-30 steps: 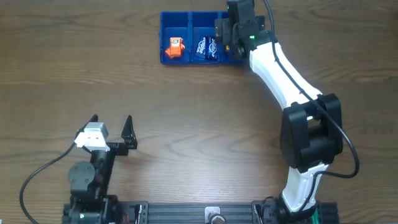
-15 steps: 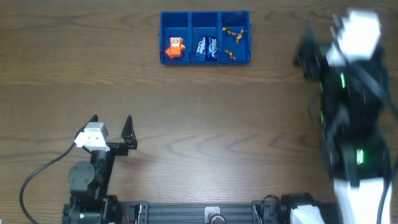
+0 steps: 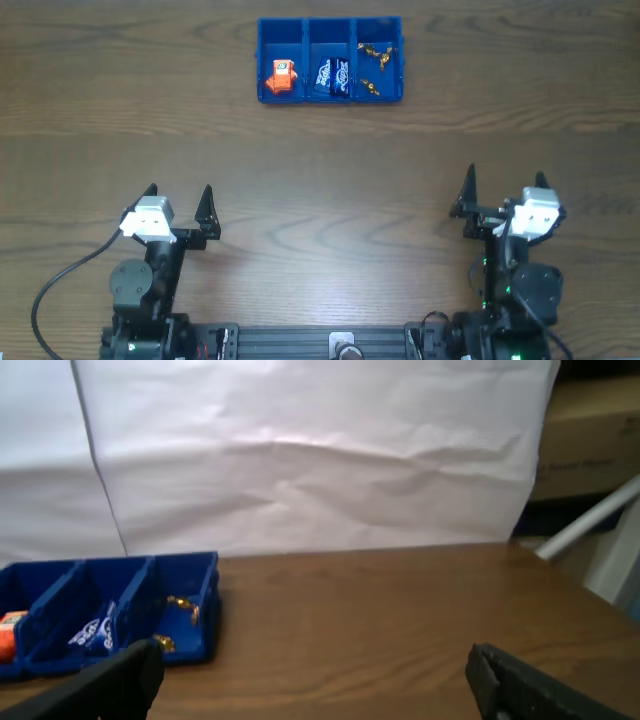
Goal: Sort Candies Into Trays
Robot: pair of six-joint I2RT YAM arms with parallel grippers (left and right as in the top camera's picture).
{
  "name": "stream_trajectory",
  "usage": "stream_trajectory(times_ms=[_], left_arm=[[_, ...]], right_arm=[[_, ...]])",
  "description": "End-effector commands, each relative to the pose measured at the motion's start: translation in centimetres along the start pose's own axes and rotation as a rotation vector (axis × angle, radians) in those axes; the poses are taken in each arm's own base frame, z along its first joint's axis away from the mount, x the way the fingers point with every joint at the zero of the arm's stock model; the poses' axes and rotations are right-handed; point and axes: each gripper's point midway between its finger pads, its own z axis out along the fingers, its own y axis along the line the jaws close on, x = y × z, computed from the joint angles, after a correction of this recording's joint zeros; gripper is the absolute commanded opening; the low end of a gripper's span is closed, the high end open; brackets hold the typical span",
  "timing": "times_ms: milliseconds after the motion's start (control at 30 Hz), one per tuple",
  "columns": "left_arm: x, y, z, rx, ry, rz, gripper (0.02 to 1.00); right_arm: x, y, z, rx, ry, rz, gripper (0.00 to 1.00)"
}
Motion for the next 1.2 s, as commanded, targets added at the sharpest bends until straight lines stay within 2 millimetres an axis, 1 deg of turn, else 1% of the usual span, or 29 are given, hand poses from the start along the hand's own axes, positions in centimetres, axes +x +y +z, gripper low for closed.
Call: stream_trajectory(times_ms=[33, 167, 233, 400, 500, 533, 1200], left_arm=[[1.7, 0.0, 0.1, 0.01, 0.052, -0.011, 0.998], [1.7, 0.0, 0.1, 0.01, 0.052, -0.012, 0.998], [1.7, 0.0, 0.1, 0.01, 0.052, -0.012, 0.996], [1.7, 0.0, 0.1, 0.01, 0.052, -0.011, 1.0], [1.7, 0.0, 0.1, 0.01, 0.052, -0.011, 0.996], [1.7, 0.0, 0.1, 0.01, 0.052, -0.012, 0.996], [1.7, 0.0, 0.1, 0.01, 0.052, -0.011, 0.998]], right_arm=[[0.5, 0.8, -0.4, -0.063, -0.082, 0.002, 1.0], [2.5, 1.6, 0.0, -0.105, -0.045, -0.003, 0.998], [3.6, 1.6, 0.2, -0.106, -0.021, -0.005, 1.0], [5.6, 1.8, 0.5, -0.117, 0.019, -0.009, 1.0], [8.1, 1.9, 0.8, -0.12, 0.071, -0.014, 0.998], [8.4, 1.9, 0.7, -0.121, 0.081, -0.015, 1.0], [8.3, 2.0, 0.7, -0.125, 0.081, -0.015, 1.0]])
